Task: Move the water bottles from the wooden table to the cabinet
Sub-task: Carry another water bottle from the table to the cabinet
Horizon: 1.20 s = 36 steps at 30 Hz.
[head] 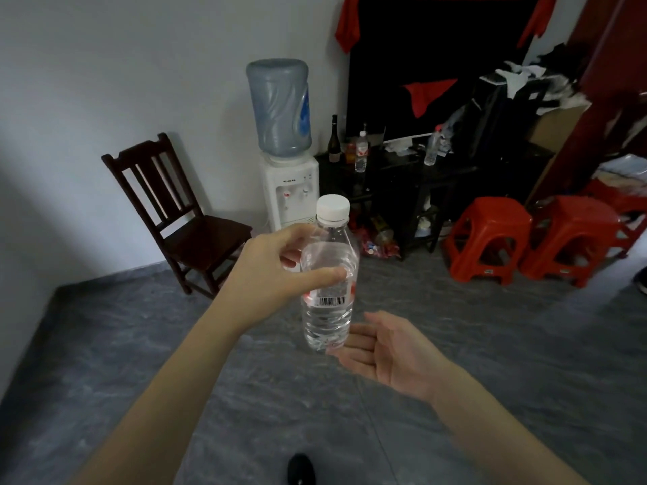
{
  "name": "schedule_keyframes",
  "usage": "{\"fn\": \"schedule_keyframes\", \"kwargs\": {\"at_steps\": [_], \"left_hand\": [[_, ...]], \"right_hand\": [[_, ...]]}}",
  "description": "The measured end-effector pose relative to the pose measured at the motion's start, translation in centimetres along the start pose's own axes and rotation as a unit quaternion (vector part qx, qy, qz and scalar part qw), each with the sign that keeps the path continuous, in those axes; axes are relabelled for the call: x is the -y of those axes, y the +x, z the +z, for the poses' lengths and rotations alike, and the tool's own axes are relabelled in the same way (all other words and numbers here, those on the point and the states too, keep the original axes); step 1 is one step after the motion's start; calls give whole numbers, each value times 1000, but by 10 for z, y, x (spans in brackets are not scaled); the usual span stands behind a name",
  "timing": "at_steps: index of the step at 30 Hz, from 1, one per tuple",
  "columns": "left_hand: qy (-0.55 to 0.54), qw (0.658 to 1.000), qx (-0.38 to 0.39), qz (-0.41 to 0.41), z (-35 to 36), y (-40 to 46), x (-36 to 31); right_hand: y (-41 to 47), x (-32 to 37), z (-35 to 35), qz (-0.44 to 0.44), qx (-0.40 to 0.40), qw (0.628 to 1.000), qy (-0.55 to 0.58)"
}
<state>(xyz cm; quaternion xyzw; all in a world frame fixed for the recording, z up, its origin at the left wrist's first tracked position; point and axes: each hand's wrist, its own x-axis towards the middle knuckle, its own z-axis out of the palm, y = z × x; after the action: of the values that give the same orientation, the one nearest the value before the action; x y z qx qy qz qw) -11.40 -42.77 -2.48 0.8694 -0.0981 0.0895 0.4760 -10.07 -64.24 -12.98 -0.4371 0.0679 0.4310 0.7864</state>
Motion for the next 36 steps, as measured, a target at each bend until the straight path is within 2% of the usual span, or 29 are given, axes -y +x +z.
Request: {"fn": "schedule_keyframes", "kwargs": {"at_steps": [13, 18, 29, 36], "left_hand": [[-7, 1000, -12, 6, -36, 193, 82], [-27, 1000, 3, 7, -43, 267, 107], [-18, 999, 29, 9, -18, 397, 155], [-8, 1000, 20, 3, 16, 522, 178]], "right_hand": [[169, 141, -7, 8, -26, 998, -51], [219, 188, -13, -10, -42, 999, -23], [307, 277, -70, -1, -97, 995, 24], [369, 372, -122, -15, -104, 994, 17]]}}
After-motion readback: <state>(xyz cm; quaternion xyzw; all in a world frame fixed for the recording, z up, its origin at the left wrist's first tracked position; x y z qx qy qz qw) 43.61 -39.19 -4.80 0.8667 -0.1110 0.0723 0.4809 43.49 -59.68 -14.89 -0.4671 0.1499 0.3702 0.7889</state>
